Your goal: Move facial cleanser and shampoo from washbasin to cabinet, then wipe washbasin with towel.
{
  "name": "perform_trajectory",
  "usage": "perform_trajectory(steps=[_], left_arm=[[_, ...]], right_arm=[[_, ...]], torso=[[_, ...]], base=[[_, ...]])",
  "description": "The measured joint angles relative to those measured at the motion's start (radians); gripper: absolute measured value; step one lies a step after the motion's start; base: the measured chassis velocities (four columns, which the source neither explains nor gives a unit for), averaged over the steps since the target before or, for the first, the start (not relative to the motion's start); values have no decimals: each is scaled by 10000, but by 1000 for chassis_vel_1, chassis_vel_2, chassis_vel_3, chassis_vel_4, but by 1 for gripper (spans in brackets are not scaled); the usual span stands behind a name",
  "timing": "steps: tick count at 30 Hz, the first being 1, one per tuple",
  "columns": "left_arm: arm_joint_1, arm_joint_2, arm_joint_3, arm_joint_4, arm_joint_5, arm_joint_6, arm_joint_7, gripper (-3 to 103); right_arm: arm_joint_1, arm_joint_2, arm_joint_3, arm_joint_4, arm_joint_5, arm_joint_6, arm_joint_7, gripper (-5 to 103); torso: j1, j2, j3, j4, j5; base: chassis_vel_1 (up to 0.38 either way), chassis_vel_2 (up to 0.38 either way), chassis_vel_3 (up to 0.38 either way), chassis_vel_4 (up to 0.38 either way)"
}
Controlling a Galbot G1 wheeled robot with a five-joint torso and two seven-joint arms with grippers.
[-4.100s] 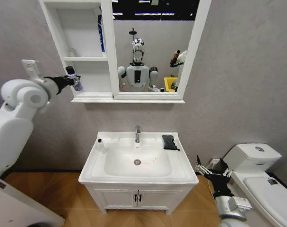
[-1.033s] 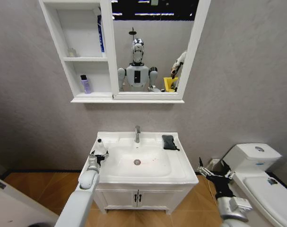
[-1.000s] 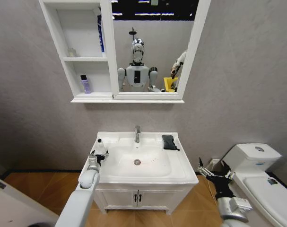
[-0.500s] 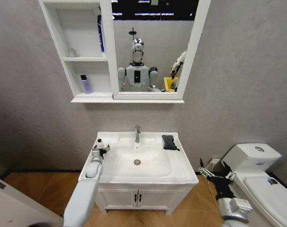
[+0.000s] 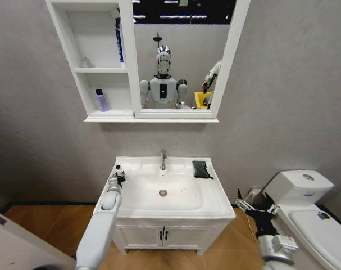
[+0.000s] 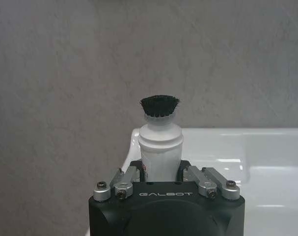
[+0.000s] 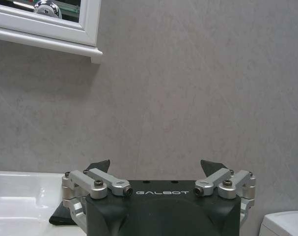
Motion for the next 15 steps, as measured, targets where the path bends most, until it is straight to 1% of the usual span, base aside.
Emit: perform_trajectory(steps=[1,2,3,5,6,7,8,9,10,11,12,13,14,15], left_arm=[[163,200,0,-434,-162,136,-87,32],[415,519,-2,-1110,-405,357,-305,32],[415,519,-2,-1110,-405,357,-305,32],[743,1178,-8,-2465,-983,905,-715,32],[807,1558,7,-3250,-1460,1281,-1023,32],[807,1558,7,-3250,-1460,1281,-1023,32],[784,1972,63,-4043,-2070,1767,-1352,32],[555,2598,143,-5009,-3136,2516,-1772,32],[555,2598,143,-5009,-3136,2516,-1772,32],[313,3016,175,-5523,-3930,2926,-1962,32],[-71,3571,207,-6070,-5050,3401,-2229,32],[-393,4019,241,-6410,-5914,3721,-2414,32],[-393,4019,241,-6410,-5914,3721,-2414,32],[-749,4466,276,-6673,-6644,3960,-2557,32]], right_arm=[[0,1,0,-6,-1,-1,0,100],[-1,5,0,-22,-4,0,1,100],[-1,5,0,-22,-4,0,1,100],[-6,13,-23,-50,-23,-1,-1,100],[-5,21,-50,-67,-42,1,-1,100],[-5,21,-50,-67,-42,1,-1,100],[7,34,-86,-93,-77,4,-3,100],[45,59,-154,-134,-145,11,-8,100],[45,59,-154,-134,-145,11,-8,100],[76,90,-209,-158,-195,16,-11,100],[112,133,-280,-178,-247,22,-19,100],[131,151,-304,-195,-267,26,-24,100],[131,151,-304,-195,-267,26,-24,100],[144,159,-322,-216,-277,31,-31,100]], torso=[[0,0,0,-1,1],[-1,0,0,0,0],[-1,0,0,0,0],[-1,-1,0,5,-7],[-2,0,-1,5,-2],[-2,0,-1,5,-2],[-2,0,-1,5,3],[-4,2,-1,2,2],[-4,2,-1,2,2],[-4,2,-2,-1,-1],[-3,2,-1,-3,1],[-3,2,-1,-2,3],[-3,2,-1,-2,3],[-2,2,0,-3,0]], base=[[0,0,0,0],[0,0,0,0],[0,0,0,0],[0,0,0,0],[0,0,0,0],[0,0,0,0],[0,0,0,0],[0,0,0,0],[0,0,0,0],[0,0,0,0],[0,0,0,0],[0,0,0,0],[0,0,0,0],[0,0,0,0]])
